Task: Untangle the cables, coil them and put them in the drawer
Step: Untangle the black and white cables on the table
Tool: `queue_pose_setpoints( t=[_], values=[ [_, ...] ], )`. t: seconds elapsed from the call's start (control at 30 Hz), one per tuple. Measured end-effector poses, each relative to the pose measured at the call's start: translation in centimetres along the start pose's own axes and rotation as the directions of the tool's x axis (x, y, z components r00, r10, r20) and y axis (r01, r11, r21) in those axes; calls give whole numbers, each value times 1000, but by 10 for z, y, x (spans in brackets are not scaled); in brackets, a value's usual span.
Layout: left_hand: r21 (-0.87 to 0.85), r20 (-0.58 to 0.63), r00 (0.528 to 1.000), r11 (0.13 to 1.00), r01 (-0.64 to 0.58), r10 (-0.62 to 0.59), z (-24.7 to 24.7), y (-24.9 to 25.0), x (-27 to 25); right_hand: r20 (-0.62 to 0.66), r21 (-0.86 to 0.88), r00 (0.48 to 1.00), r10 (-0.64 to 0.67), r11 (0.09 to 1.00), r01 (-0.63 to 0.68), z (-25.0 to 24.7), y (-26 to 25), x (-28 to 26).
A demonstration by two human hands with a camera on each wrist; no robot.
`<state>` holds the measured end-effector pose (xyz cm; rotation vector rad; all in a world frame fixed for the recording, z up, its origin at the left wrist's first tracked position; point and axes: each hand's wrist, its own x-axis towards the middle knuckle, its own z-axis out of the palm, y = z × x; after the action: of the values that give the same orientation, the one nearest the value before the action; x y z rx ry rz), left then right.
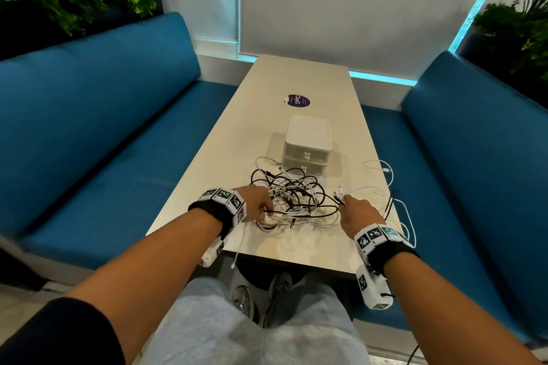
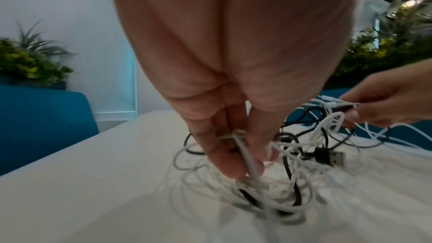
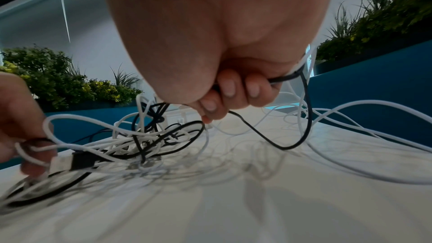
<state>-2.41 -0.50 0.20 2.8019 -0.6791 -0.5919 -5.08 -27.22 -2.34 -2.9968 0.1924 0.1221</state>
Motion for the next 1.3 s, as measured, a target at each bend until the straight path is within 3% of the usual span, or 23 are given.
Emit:
queue_pose_setpoints(
  t=[0.1, 0.2, 0.27, 0.4, 0.5, 0.7, 0.8, 0.9, 0.97, 1.07, 1.17, 1.23, 1.3],
  values=[
    [-87, -87, 996, 996, 20, -27, -6, -4, 3, 5, -1, 1000, 1, 1000, -1, -1, -1, -1],
    [-83, -249, 968, 996, 16, -37, -11, -6, 11, 11, -7, 1000, 3, 1000, -3, -1, 0, -2],
    [-80, -399, 916, 997, 9, -40, -14, -7, 16, 15, -9, 1000, 5, 1000, -5, -1, 0, -2],
    [87, -624, 771, 970, 228, -125, -24, 1, 15, 29, -13, 999, 17, 1000, -17, -1, 0, -2],
    [129, -561, 805, 940, 316, -193, -29, 5, 13, 33, -23, 999, 18, 1000, -17, -1, 0, -2],
    [-42, -344, 881, 943, 330, -324, -13, -6, 12, 32, 18, 999, 2, 1000, -2, 0, -2, -4],
    [11, -345, 846, 900, 436, -406, -14, -4, 6, 19, 49, 1000, -14, 999, 13, -2, -3, -4],
    [57, -484, 771, 864, 500, -414, -18, -3, 6, 7, 72, 1000, -23, 997, 22, -5, -4, -3],
    [18, -553, 764, 912, 410, -333, -19, 5, 12, 9, 84, 1000, -22, 996, 21, -7, -4, -1],
    [-50, -584, 797, 987, 153, -153, -12, 33, 21, 16, 111, 1000, -16, 994, 14, -8, -5, 1],
    [-79, -596, 803, 997, -27, -25, 4, 64, 35, 3, 137, 1000, -19, 990, 19, -9, -6, 1],
    [-95, -563, 826, 994, -47, -15, 18, 80, 45, -8, 143, 1000, -28, 989, 29, -10, -5, 0],
    [-48, -511, 858, 998, 28, -49, 30, 89, 54, -11, 156, 999, -41, 987, 43, -11, -1, -2]
  ],
)
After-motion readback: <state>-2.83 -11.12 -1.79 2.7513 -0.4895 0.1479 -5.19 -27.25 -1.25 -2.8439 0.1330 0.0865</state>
